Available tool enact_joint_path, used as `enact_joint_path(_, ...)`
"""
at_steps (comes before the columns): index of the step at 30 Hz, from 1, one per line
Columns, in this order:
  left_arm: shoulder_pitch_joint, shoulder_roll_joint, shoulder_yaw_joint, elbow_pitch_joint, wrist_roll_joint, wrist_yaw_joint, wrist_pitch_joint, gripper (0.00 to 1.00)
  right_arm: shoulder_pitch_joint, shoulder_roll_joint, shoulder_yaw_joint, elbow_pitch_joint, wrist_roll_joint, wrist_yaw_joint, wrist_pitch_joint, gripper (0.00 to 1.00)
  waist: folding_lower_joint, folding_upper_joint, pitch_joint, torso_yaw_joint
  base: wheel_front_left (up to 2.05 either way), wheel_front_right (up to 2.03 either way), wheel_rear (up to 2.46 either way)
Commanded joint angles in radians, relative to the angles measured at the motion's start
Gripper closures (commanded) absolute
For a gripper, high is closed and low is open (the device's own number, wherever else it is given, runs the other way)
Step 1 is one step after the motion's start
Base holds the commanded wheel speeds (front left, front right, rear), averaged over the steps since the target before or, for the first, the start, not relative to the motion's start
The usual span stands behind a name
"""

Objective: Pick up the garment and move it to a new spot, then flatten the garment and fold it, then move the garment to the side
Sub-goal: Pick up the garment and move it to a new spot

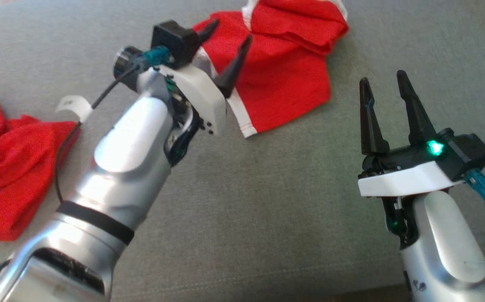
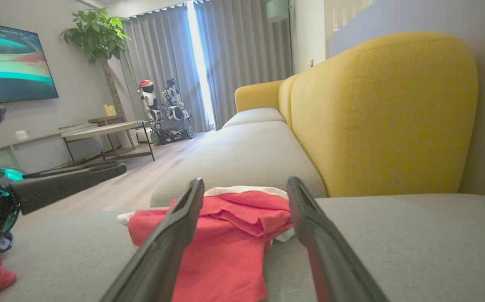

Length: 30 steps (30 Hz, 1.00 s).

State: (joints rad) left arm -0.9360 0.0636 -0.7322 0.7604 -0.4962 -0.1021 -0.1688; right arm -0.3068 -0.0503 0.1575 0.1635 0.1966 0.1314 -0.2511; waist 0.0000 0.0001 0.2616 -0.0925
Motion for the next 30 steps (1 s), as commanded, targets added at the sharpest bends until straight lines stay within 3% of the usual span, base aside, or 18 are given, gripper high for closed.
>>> enact_joint_path(1, -0.028, 0.019, 0.022, -0.029, -0.007, -0.002, 0.002, 0.00, 0.006, 0.000, 0.022, -0.029, -0.002, -0.001, -0.008, 0.00, 0.0000, -0.0001, -0.033, 0.031, 0.00, 0.00, 0.00)
enact_joint_path(6, 0.019, 0.045, 0.004, -0.050, -0.019, -0.006, 0.009, 0.00, 0.018, 0.000, 0.024, -0.028, 0.002, -0.001, -0.003, 0.00, 0.0000, -0.0001, -0.060, 0.050, 0.00, 0.00, 0.00)
enact_joint_path(10, 0.085, 0.081, 0.032, -0.090, -0.028, 0.042, -0.034, 0.00, 0.033, 0.000, 0.018, -0.026, 0.004, -0.001, -0.001, 0.00, 0.0000, -0.0001, -0.087, 0.066, 0.00, 0.00, 0.00)
enact_joint_path(18, 0.362, 0.120, 0.161, -0.287, -0.075, 0.144, -0.092, 0.00, 0.109, 0.000, -0.016, -0.020, -0.011, -0.001, 0.010, 0.00, 0.0000, -0.0001, -0.153, 0.121, 0.00, 0.00, 0.00)
enact_joint_path(22, 0.559, 0.111, 0.292, -0.464, -0.031, 0.173, -0.093, 0.00, 0.159, 0.000, -0.033, -0.030, -0.028, -0.001, 0.030, 0.00, 0.0000, -0.0001, -0.176, 0.155, 0.00, 0.00, 0.00)
enact_joint_path(30, 0.760, 0.025, 0.458, -0.611, 0.072, 0.134, -0.093, 0.00, 0.201, 0.000, -0.042, -0.053, -0.037, -0.001, 0.052, 0.00, 0.0000, -0.0001, -0.184, 0.181, 0.00, 0.00, 0.00)
